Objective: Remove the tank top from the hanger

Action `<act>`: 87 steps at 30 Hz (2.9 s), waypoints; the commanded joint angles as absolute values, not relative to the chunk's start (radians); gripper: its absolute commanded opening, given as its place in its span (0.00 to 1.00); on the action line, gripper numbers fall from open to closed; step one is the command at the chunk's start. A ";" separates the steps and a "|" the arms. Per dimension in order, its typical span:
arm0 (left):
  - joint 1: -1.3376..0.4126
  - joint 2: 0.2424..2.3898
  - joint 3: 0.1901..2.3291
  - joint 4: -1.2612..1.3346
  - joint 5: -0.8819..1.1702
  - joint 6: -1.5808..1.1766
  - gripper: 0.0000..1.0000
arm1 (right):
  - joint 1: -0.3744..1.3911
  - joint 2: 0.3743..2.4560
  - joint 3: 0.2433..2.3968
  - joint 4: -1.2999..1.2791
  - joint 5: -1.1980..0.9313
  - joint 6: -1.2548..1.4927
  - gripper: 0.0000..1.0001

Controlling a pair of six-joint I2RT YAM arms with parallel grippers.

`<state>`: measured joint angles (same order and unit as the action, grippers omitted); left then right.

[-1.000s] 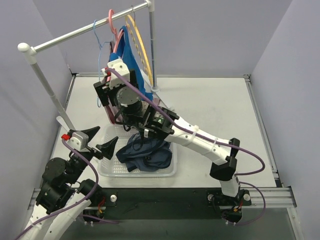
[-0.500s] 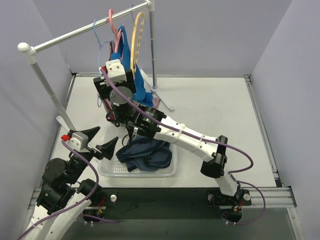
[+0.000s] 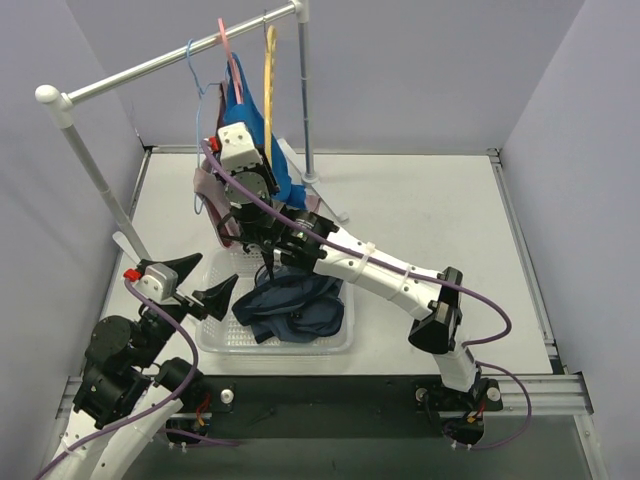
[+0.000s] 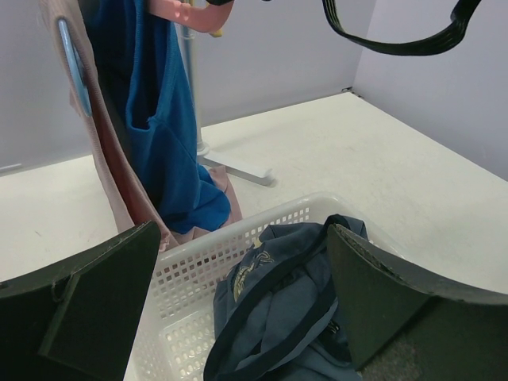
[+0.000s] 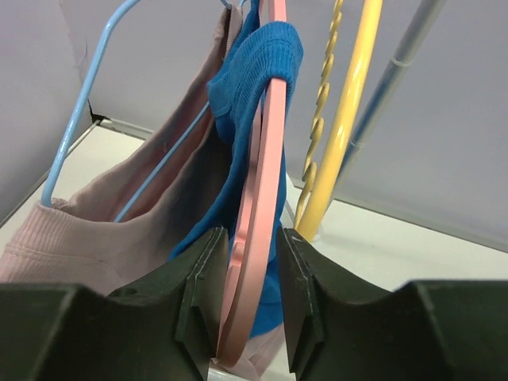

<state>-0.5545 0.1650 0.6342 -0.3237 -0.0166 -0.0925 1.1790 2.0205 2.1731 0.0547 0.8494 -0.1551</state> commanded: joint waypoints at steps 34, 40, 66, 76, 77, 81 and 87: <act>-0.534 0.166 0.629 -0.267 -0.008 -0.104 0.97 | 1.042 1.608 1.779 0.478 0.468 -0.190 0.00; -0.532 0.176 0.630 -0.268 -0.003 -0.104 0.97 | 1.032 1.569 1.706 0.609 0.453 -0.201 0.00; -0.532 0.196 0.626 -0.262 0.000 -0.103 0.97 | 0.997 1.486 1.565 0.807 0.388 -0.291 0.00; -0.532 0.206 0.629 -0.264 0.000 -0.104 0.97 | 0.985 1.473 1.598 0.813 0.397 -0.362 0.00; -0.532 0.207 0.629 -0.264 0.000 -0.103 0.97 | 0.983 1.471 1.594 0.811 0.400 -0.362 0.00; -0.534 0.213 0.629 -0.262 0.000 -0.104 0.97 | 0.979 1.470 1.595 0.811 0.403 -0.382 0.00; -0.532 0.218 0.630 -0.267 0.000 -0.106 0.97 | 0.974 1.474 1.583 0.839 0.422 -0.423 0.00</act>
<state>-0.5404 0.2066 0.6289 -0.3126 -0.0120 -0.0967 0.9848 1.5425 1.5509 0.6594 0.4103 -0.3798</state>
